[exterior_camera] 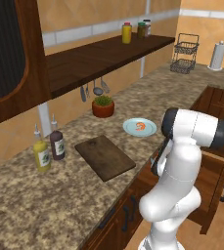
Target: Pick up the knife from the drawer and place it on the cutting board. Then place the meat from the plate to the cutting board.
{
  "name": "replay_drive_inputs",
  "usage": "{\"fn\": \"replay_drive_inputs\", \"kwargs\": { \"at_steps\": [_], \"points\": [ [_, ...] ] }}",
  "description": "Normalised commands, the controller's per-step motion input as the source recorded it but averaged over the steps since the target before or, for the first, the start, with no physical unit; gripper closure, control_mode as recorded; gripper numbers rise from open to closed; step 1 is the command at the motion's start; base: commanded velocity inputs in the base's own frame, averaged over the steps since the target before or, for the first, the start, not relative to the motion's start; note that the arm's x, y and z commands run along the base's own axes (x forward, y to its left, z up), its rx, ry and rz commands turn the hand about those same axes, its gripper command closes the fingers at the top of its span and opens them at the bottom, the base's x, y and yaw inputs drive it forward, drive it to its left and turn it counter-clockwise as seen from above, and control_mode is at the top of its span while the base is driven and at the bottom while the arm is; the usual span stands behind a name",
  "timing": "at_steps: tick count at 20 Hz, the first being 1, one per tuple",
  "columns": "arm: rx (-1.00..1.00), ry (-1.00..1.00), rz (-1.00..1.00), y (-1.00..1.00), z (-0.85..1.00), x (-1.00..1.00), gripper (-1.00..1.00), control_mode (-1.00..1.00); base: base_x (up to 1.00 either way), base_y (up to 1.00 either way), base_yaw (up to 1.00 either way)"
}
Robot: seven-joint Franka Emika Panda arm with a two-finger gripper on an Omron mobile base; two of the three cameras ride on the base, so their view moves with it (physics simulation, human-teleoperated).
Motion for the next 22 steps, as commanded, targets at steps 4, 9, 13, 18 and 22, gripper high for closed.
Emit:
{"fn": "replay_drive_inputs", "kwargs": {
  "at_steps": [4, 9, 13, 18, 22],
  "points": [
    [0.1, 0.0, 0.0, -0.68, -0.22, 0.31, -1.0, -1.0, 0.0, 0.0, 0.0],
    [0.09, -0.01, 0.0, -0.95, -0.38, 0.04, -1.0, -1.0, 0.0, 0.0, 0.0],
    [0.0, -0.02, 0.0, -0.03, -0.16, 0.0, -1.0, -1.0, 0.0, 0.0, 0.0],
    [0.0, 0.0, 0.0, 0.33, 0.31, 0.0, -1.0, -1.0, 0.0, 0.0, 0.0],
    [0.0, 0.03, -0.03, 0.18, 0.61, 0.04, -1.0, -1.0, 0.0, 0.0, 0.0]
  ]
}}
